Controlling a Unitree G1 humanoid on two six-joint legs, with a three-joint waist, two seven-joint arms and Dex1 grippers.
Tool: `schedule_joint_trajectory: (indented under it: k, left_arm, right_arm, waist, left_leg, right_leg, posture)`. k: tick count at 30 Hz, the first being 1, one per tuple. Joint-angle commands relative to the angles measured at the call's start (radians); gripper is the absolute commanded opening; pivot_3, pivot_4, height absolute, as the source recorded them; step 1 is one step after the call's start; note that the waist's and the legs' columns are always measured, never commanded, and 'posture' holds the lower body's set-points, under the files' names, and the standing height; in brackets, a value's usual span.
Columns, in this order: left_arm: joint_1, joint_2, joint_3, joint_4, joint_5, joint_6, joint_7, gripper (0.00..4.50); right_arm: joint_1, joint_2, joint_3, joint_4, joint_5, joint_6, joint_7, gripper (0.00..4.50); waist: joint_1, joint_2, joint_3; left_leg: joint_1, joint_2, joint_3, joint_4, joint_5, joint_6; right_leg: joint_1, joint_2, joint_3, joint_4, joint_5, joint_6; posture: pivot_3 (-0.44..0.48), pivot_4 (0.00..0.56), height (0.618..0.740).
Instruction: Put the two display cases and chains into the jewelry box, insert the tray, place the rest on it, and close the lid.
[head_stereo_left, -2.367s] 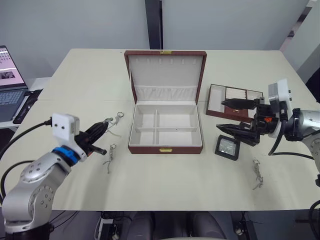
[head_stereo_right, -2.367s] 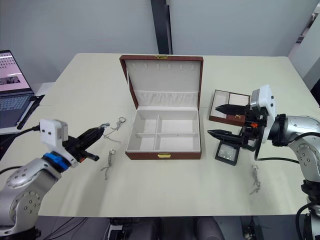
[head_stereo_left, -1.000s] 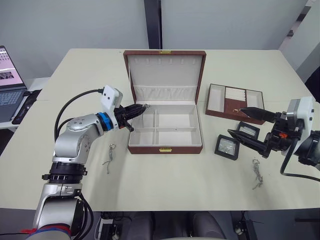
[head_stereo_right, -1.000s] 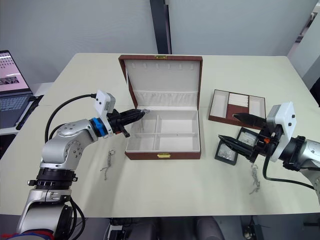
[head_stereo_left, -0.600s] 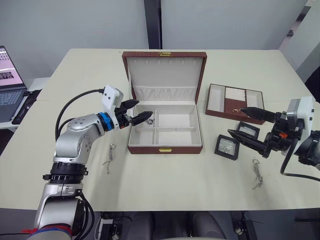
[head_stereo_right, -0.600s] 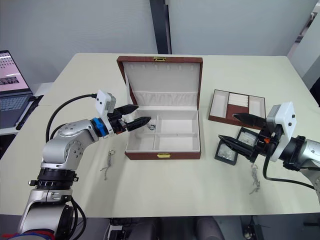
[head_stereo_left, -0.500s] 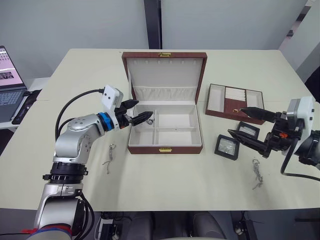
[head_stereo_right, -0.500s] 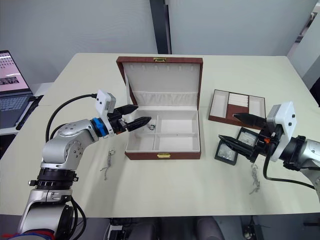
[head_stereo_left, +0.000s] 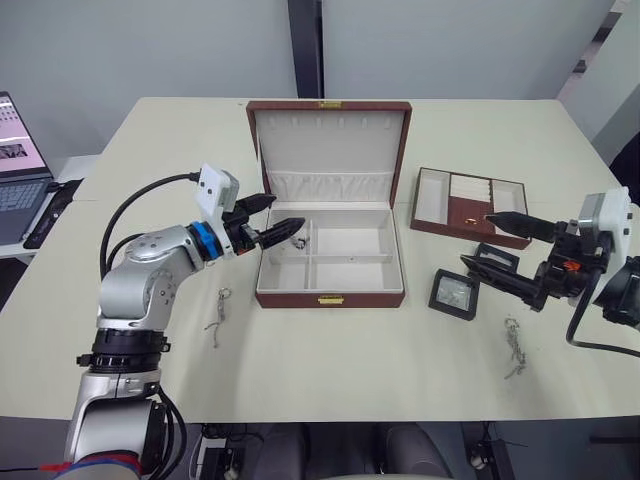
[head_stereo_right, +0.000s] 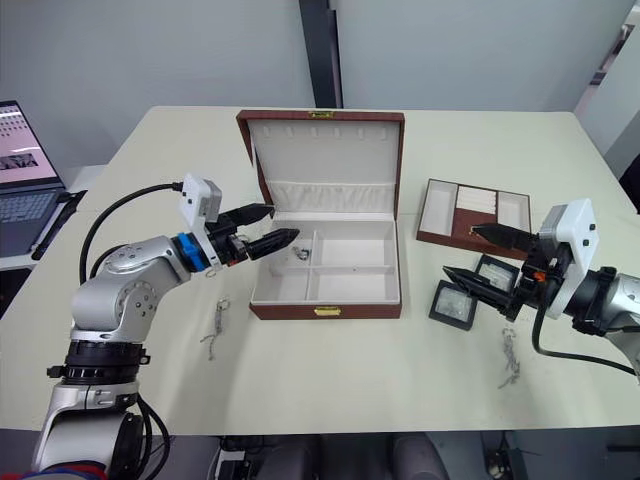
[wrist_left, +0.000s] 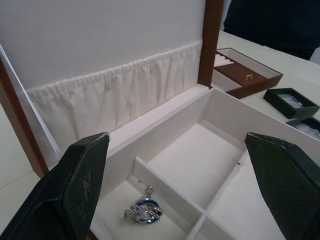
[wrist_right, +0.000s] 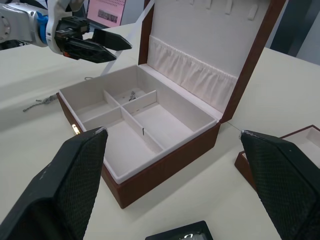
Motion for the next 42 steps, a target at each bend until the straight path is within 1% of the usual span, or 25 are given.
schedule_joint_trajectory:
  k: [1, 3, 5, 6, 7, 9, 12, 17, 21, 23, 26, 30, 37, 42]
  left_arm:
    - [0.033, 0.089, 0.090, -0.097, -0.086, 0.065, -0.063, 4.47]
    - [0.069, 0.152, 0.137, -0.127, -0.122, 0.102, -0.094, 4.47]
    - [0.133, 0.223, 0.203, -0.145, -0.154, 0.133, -0.131, 4.47]
    - [0.183, 0.261, 0.236, -0.148, -0.146, 0.129, -0.148, 4.47]
    - [0.217, 0.286, 0.256, -0.152, -0.141, 0.124, -0.156, 4.47]
    - [0.311, 0.333, 0.333, -0.134, -0.121, 0.108, -0.166, 4.47]
    - [0.444, 0.373, 0.443, -0.103, -0.091, 0.074, -0.182, 4.47]
    - [0.572, 0.386, 0.545, -0.064, -0.043, 0.012, -0.184, 4.47]
    - [0.659, 0.371, 0.609, 0.001, 0.009, -0.056, -0.174, 4.47]
    - [0.677, 0.361, 0.631, 0.050, 0.028, -0.096, -0.158, 4.47]
    - [0.686, 0.356, 0.638, 0.097, 0.041, -0.136, -0.155, 4.47]
    - [0.697, 0.358, 0.637, 0.118, 0.045, -0.153, -0.153, 4.47]
    - [0.702, 0.355, 0.627, 0.111, 0.042, -0.156, -0.145, 4.47]
    - [0.706, 0.349, 0.627, 0.077, 0.034, -0.139, -0.131, 4.47]
  right_arm:
    - [0.036, -0.040, -0.074, 0.071, -0.036, -0.046, 0.069, 4.50]
    - [0.061, -0.058, -0.095, 0.151, -0.068, -0.078, 0.114, 4.50]
    - [0.088, -0.077, -0.104, 0.249, -0.115, -0.125, 0.163, 4.50]
    - [0.100, -0.087, -0.104, 0.304, -0.141, -0.150, 0.187, 4.50]
    - [0.106, -0.094, -0.104, 0.343, -0.159, -0.170, 0.205, 4.50]
    - [0.115, -0.107, -0.095, 0.445, -0.206, -0.221, 0.241, 4.50]
    - [0.101, -0.118, -0.073, 0.592, -0.273, -0.297, 0.276, 4.50]
    - [0.041, -0.114, -0.054, 0.736, -0.317, -0.363, 0.300, 4.50]
    - [0.011, -0.116, -0.035, 0.814, -0.347, -0.407, 0.320, 4.50]
    - [0.006, -0.116, -0.027, 0.840, -0.361, -0.423, 0.329, 4.50]
    - [0.000, -0.119, -0.020, 0.862, -0.378, -0.441, 0.330, 4.50]
    - [-0.007, -0.117, -0.014, 0.874, -0.387, -0.451, 0.331, 4.50]
    - [-0.020, -0.112, -0.002, 0.855, -0.385, -0.444, 0.329, 4.50]
    - [-0.027, -0.108, 0.000, 0.855, -0.381, -0.443, 0.332, 4.50]
  waist:
    - [0.000, 0.000, 0.000]
    - [0.000, 0.000, 0.000]
    - [-0.001, 0.000, 0.000]
    - [-0.002, 0.000, 0.000]
    - [-0.003, 0.000, 0.000]
    - [-0.002, 0.000, 0.000]
    - [-0.003, 0.000, 0.000]
    - [-0.002, 0.000, 0.000]
    - [-0.003, 0.001, 0.000]
    - [-0.003, 0.001, 0.000]
    - [-0.003, 0.001, 0.000]
    - [-0.003, 0.001, 0.000]
    - [-0.003, 0.001, 0.000]
    - [-0.003, 0.001, 0.000]
  left_leg:
    - [0.000, 0.000, 0.000, 0.000, 0.000, 0.000]
    - [0.000, 0.000, 0.000, 0.000, 0.000, 0.000]
    - [0.000, 0.000, 0.000, 0.000, 0.000, 0.000]
    - [0.001, 0.000, 0.001, 0.000, 0.000, 0.000]
    - [0.001, 0.000, 0.001, 0.000, 0.000, 0.000]
    - [0.002, 0.001, 0.001, -0.001, 0.000, 0.000]
    - [0.001, 0.001, 0.001, -0.001, 0.000, 0.000]
    - [0.002, 0.001, 0.002, -0.001, 0.000, 0.000]
    - [0.002, 0.001, 0.003, -0.001, 0.000, 0.000]
    - [0.002, 0.001, 0.003, -0.002, 0.000, 0.000]
    - [0.002, 0.001, 0.002, -0.002, 0.000, 0.000]
    - [0.002, 0.001, 0.003, -0.002, 0.000, 0.000]
    - [0.002, 0.001, 0.003, -0.002, 0.000, 0.000]
    - [0.002, 0.001, 0.003, -0.002, 0.000, 0.000]
  right_leg:
    - [0.000, 0.000, 0.000, 0.000, 0.000, 0.000]
    - [0.000, 0.000, 0.000, 0.000, 0.000, 0.000]
    - [0.000, -0.002, 0.000, 0.000, 0.000, 0.000]
    - [0.000, -0.003, 0.000, 0.000, 0.000, 0.000]
    - [0.000, -0.003, 0.001, 0.000, 0.000, 0.000]
    - [0.000, -0.003, 0.001, 0.000, 0.000, 0.000]
    - [0.000, -0.003, 0.001, 0.000, 0.000, 0.000]
    - [0.000, -0.003, 0.001, 0.000, 0.000, 0.000]
    - [0.000, -0.004, 0.002, 0.000, 0.000, 0.000]
    - [0.000, -0.004, 0.001, -0.001, 0.000, 0.000]
    - [0.000, -0.004, 0.001, 0.000, 0.000, 0.000]
    - [0.000, -0.005, 0.001, 0.000, 0.000, 0.000]
    - [0.000, -0.004, 0.002, 0.000, 0.000, 0.000]
    - [-0.001, -0.004, 0.001, 0.000, 0.000, 0.000]
  posture:
    - [0.000, 0.150, 0.740]
    - [0.000, 0.150, 0.740]
    - [0.000, 0.150, 0.740]
    - [0.000, 0.150, 0.740]
    - [0.000, 0.150, 0.740]
    - [0.000, 0.150, 0.740]
    - [0.000, 0.150, 0.740]
    - [0.000, 0.150, 0.740]
    - [0.000, 0.150, 0.740]
    - [0.000, 0.150, 0.740]
    - [0.000, 0.150, 0.740]
    - [0.000, 0.150, 0.740]
    - [0.000, 0.150, 0.740]
    - [0.000, 0.150, 0.740]
